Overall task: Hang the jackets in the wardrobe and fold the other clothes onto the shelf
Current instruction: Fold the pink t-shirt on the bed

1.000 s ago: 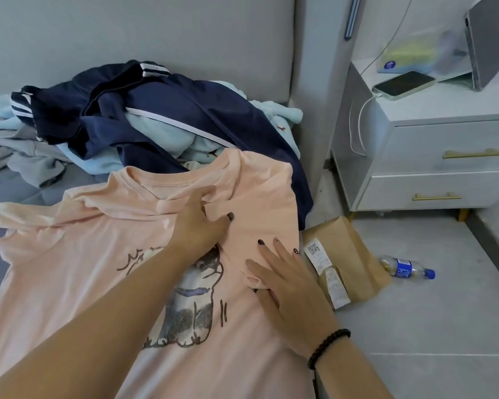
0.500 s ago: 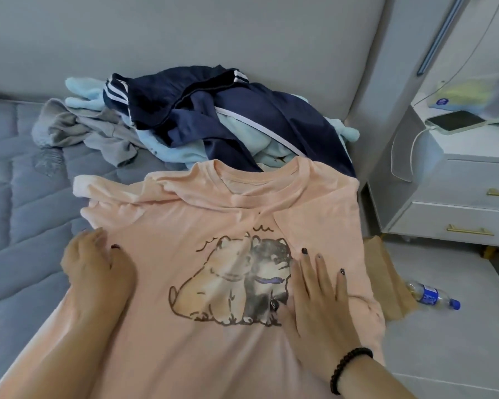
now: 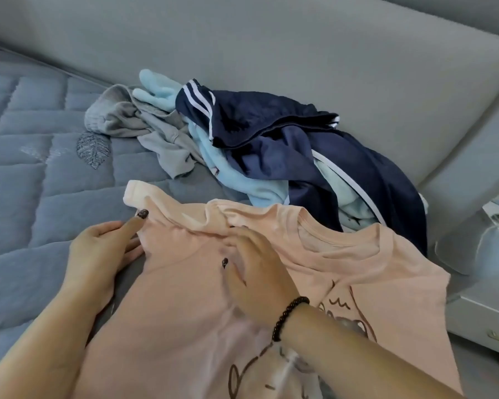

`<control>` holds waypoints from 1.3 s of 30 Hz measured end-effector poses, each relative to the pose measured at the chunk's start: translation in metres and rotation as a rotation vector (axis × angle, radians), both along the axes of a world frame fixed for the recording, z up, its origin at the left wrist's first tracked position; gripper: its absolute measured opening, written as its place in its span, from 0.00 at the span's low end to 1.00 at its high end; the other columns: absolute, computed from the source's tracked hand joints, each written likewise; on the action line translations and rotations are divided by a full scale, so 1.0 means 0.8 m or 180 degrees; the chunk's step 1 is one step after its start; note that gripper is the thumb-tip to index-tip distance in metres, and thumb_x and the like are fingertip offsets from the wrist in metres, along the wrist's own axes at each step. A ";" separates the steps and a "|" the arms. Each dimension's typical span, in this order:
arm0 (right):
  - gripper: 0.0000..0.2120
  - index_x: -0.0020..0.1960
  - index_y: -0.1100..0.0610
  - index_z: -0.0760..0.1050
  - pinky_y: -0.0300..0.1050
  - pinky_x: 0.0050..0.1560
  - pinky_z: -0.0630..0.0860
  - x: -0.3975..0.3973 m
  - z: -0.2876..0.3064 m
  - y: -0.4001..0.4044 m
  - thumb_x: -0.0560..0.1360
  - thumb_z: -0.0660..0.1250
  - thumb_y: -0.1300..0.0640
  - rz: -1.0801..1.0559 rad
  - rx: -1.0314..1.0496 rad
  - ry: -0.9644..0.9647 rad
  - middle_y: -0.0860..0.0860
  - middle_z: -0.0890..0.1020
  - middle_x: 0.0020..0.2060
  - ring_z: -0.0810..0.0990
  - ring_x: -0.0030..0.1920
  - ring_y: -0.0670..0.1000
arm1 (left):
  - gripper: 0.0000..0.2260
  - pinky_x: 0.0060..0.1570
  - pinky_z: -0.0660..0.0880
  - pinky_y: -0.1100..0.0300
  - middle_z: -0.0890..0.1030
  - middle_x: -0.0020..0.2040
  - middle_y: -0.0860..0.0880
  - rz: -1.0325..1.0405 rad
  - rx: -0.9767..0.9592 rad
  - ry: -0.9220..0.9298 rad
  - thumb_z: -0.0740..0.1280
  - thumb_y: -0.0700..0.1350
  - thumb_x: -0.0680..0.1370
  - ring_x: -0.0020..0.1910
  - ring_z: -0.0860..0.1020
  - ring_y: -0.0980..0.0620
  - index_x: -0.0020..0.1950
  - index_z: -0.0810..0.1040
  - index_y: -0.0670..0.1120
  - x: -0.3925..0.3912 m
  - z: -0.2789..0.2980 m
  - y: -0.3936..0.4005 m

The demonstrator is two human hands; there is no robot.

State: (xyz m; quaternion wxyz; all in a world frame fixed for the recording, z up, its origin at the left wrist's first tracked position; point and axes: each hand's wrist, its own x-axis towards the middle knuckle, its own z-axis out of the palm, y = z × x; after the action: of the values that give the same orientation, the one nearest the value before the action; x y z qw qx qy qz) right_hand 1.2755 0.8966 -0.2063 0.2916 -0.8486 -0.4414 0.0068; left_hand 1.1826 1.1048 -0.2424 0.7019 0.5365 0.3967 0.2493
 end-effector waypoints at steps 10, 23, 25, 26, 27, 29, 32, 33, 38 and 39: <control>0.16 0.57 0.48 0.75 0.41 0.54 0.72 0.121 0.024 0.154 0.70 0.71 0.49 0.0065 -0.1731 0.0460 0.46 0.75 0.51 0.75 0.53 0.48 | 0.04 0.38 0.77 0.54 0.84 0.35 0.51 0.0005 0.0439 0.0239 0.72 0.46 0.74 0.34 0.81 0.56 0.41 0.83 0.54 -0.006 0.008 0.005; 0.14 0.38 0.65 0.81 0.46 0.45 0.77 0.182 0.026 0.197 0.74 0.69 0.54 -0.0722 -0.1093 0.0152 0.58 0.82 0.36 0.79 0.40 0.57 | 0.08 0.35 0.74 0.54 0.82 0.36 0.53 0.0103 0.0866 0.0920 0.68 0.56 0.75 0.37 0.80 0.51 0.43 0.77 0.53 -0.010 0.007 0.024; 0.23 0.28 0.59 0.71 0.42 0.35 0.69 0.167 0.027 0.205 0.75 0.66 0.46 -0.0543 -0.1375 0.0410 0.52 0.71 0.25 0.70 0.29 0.52 | 0.12 0.33 0.75 0.53 0.81 0.32 0.49 -0.0291 0.0884 0.1052 0.69 0.57 0.73 0.32 0.79 0.48 0.41 0.78 0.48 -0.012 0.009 0.025; 0.25 0.28 0.59 0.69 0.42 0.32 0.66 0.159 0.029 0.212 0.75 0.65 0.43 -0.0427 -0.1389 0.0529 0.51 0.68 0.24 0.67 0.28 0.50 | 0.12 0.32 0.74 0.53 0.81 0.31 0.48 -0.0405 0.0868 0.1051 0.69 0.56 0.73 0.30 0.77 0.49 0.41 0.79 0.47 -0.013 0.011 0.025; 0.24 0.30 0.61 0.71 0.41 0.32 0.67 0.151 0.031 0.221 0.75 0.65 0.42 -0.0296 -0.1307 0.0684 0.52 0.69 0.25 0.67 0.28 0.49 | 0.10 0.32 0.73 0.54 0.81 0.31 0.49 -0.0475 0.0852 0.1022 0.70 0.54 0.73 0.29 0.77 0.50 0.40 0.79 0.48 -0.012 0.014 0.024; 0.22 0.39 0.64 0.78 0.43 0.41 0.75 0.133 0.035 0.241 0.74 0.67 0.43 0.0107 -0.1173 0.0932 0.59 0.77 0.34 0.72 0.35 0.51 | 0.02 0.38 0.77 0.54 0.83 0.36 0.54 -0.0507 0.0824 0.0935 0.71 0.50 0.73 0.34 0.80 0.54 0.42 0.79 0.54 -0.011 0.018 0.021; 0.22 0.54 0.66 0.79 0.52 0.56 0.77 0.102 0.037 0.279 0.72 0.71 0.47 0.0651 -0.1477 0.0774 0.61 0.82 0.51 0.80 0.50 0.59 | 0.12 0.44 0.79 0.52 0.83 0.40 0.60 -0.0451 0.0796 0.0802 0.72 0.46 0.72 0.42 0.81 0.55 0.45 0.76 0.65 -0.012 0.021 0.018; 0.22 0.55 0.67 0.78 0.52 0.54 0.78 0.092 0.036 0.291 0.72 0.71 0.49 0.0752 -0.1705 0.0583 0.62 0.82 0.51 0.79 0.51 0.61 | 0.15 0.44 0.79 0.52 0.82 0.41 0.62 -0.0431 0.0817 0.0785 0.72 0.46 0.72 0.43 0.81 0.56 0.46 0.76 0.67 -0.013 0.021 0.018; 0.05 0.46 0.57 0.84 0.30 0.33 0.73 0.081 0.045 0.316 0.72 0.69 0.60 0.0768 -0.1490 0.0105 0.45 0.79 0.34 0.77 0.36 0.44 | 0.18 0.40 0.76 0.58 0.81 0.42 0.65 -0.0342 0.0856 0.0662 0.73 0.44 0.71 0.40 0.80 0.61 0.49 0.75 0.66 -0.014 0.020 0.019; 0.05 0.44 0.55 0.84 0.25 0.29 0.67 0.082 0.054 0.313 0.72 0.69 0.60 0.0703 -0.1158 0.0124 0.42 0.75 0.30 0.73 0.32 0.40 | 0.17 0.40 0.76 0.58 0.82 0.42 0.64 -0.0278 0.0866 0.0590 0.73 0.43 0.70 0.39 0.80 0.62 0.50 0.76 0.64 -0.013 0.021 0.018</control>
State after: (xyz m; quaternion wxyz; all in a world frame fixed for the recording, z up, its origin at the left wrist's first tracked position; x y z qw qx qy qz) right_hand 1.3413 1.1469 -0.1634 0.1396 -0.8334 -0.5175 0.1347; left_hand 1.1720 1.1190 -0.2260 0.5933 0.6640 0.3987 0.2194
